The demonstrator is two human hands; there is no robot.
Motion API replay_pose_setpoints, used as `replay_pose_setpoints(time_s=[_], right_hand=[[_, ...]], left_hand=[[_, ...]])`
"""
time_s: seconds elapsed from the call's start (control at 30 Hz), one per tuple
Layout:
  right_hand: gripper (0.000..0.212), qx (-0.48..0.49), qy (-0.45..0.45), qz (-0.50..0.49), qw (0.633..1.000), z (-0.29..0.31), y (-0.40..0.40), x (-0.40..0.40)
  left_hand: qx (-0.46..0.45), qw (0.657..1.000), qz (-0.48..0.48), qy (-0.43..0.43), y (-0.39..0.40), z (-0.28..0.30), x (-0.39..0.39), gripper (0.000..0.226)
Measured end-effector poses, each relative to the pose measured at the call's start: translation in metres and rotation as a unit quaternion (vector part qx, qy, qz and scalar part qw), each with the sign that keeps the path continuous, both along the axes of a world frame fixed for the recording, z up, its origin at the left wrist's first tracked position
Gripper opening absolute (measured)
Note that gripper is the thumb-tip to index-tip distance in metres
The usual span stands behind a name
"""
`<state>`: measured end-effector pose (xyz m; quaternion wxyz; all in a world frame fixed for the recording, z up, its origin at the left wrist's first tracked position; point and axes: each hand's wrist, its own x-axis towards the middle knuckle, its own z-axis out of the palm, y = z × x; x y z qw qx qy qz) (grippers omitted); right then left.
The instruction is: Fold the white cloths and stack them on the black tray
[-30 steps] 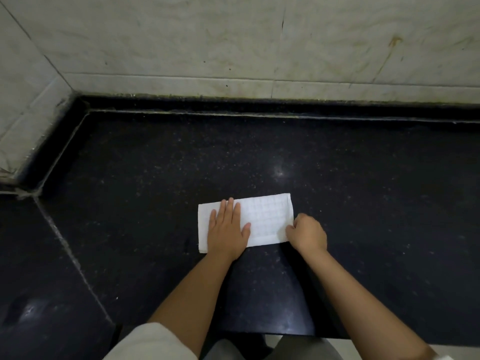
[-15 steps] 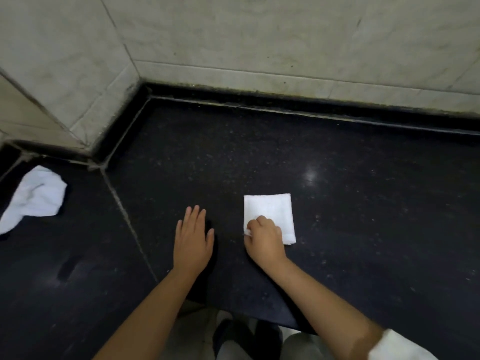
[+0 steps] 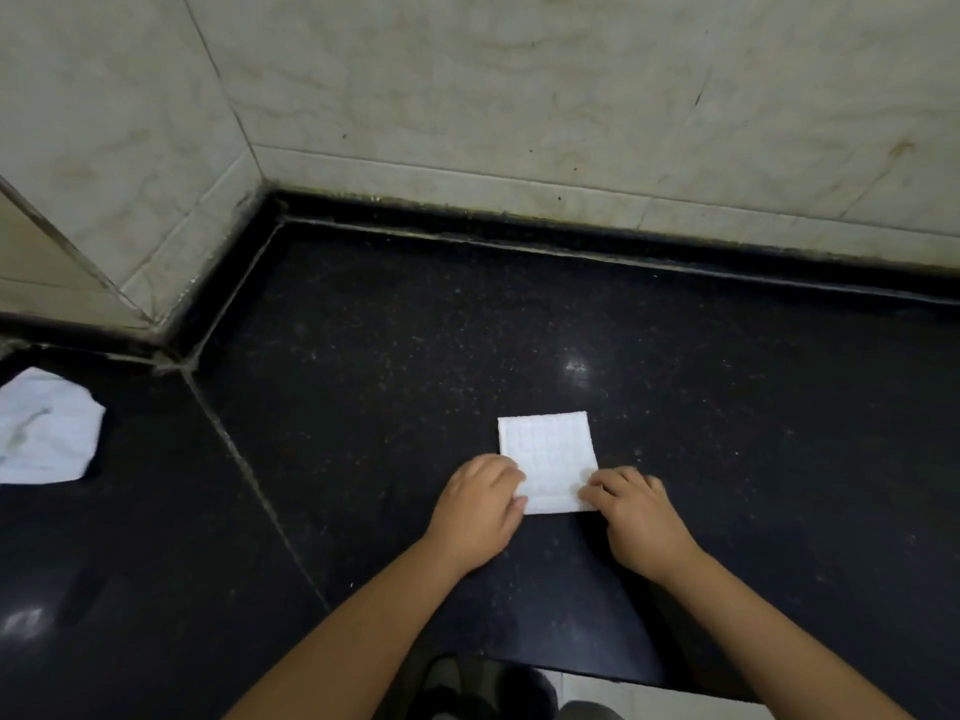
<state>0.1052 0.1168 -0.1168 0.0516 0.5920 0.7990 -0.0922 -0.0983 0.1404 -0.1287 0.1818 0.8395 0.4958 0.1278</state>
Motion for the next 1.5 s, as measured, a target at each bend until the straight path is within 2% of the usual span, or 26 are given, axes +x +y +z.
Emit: replay_pose_setpoints(time_s=[0.07, 0.13, 0.27, 0.33, 0.43, 0.5, 0.6, 0.73, 0.87, 1.07, 1.23, 1.4, 1.5], right_hand=[[0.052, -0.018, -0.035, 0.011, 0.999, -0.003, 0.0, 0.001], [0.045, -0.017, -0.058, 0.02, 0.998, -0.004, 0.004, -0.003], [0.026, -0.013, -0.052, 0.014, 0.998, 0.001, 0.016, -0.008], [0.015, -0.033, -0.004, -0.03, 0.999, 0.006, 0.017, -0.006], [0.03, -0.042, 0.074, -0.113, 0.99, 0.02, 0.011, 0.001], [0.03, -0.024, 0.111, -0.156, 0.981, 0.036, -0.001, 0.013], [0.026, 0.031, 0.179, -0.217, 0.959, 0.058, -0.023, 0.05], [0.024, 0.106, 0.22, -0.303, 0.921, 0.099, -0.076, 0.123], [0.018, 0.145, 0.232, -0.367, 0.889, 0.132, -0.147, 0.207], [0.013, 0.19, 0.159, -0.417, 0.874, 0.172, -0.259, 0.346], [0.017, 0.217, 0.078, -0.44, 0.868, 0.227, -0.33, 0.45], [0.019, 0.242, 0.022, -0.474, 0.847, 0.276, -0.366, 0.544], [0.012, 0.242, 0.014, -0.492, 0.836, 0.292, -0.375, 0.603]], left_hand=[[-0.042, 0.995, -0.063, 0.067, 0.001, 0.002, 0.01, 0.037], [-0.058, 0.984, -0.086, 0.147, 0.004, 0.002, 0.015, 0.043], [-0.037, 0.968, -0.101, 0.225, 0.012, 0.006, 0.025, 0.046], [-0.034, 0.962, -0.109, 0.248, 0.012, 0.009, 0.029, 0.045], [-0.017, 0.956, -0.12, 0.266, 0.013, 0.016, 0.039, 0.03], [0.06, 0.959, -0.148, 0.236, 0.009, 0.024, 0.049, 0.025], [0.204, 0.943, -0.205, 0.165, 0.009, 0.027, 0.074, 0.029], [0.284, 0.922, -0.257, 0.053, -0.002, 0.053, 0.147, 0.025], [0.245, 0.917, -0.313, -0.003, -0.042, 0.101, 0.248, 0.02], [0.139, 0.924, -0.351, -0.05, -0.13, 0.161, 0.414, 0.017], [0.156, 0.906, -0.386, -0.082, -0.184, 0.205, 0.533, 0.019], [0.216, 0.878, -0.418, -0.086, -0.214, 0.255, 0.647, 0.024], [0.236, 0.871, -0.425, -0.07, -0.222, 0.28, 0.713, 0.025]])
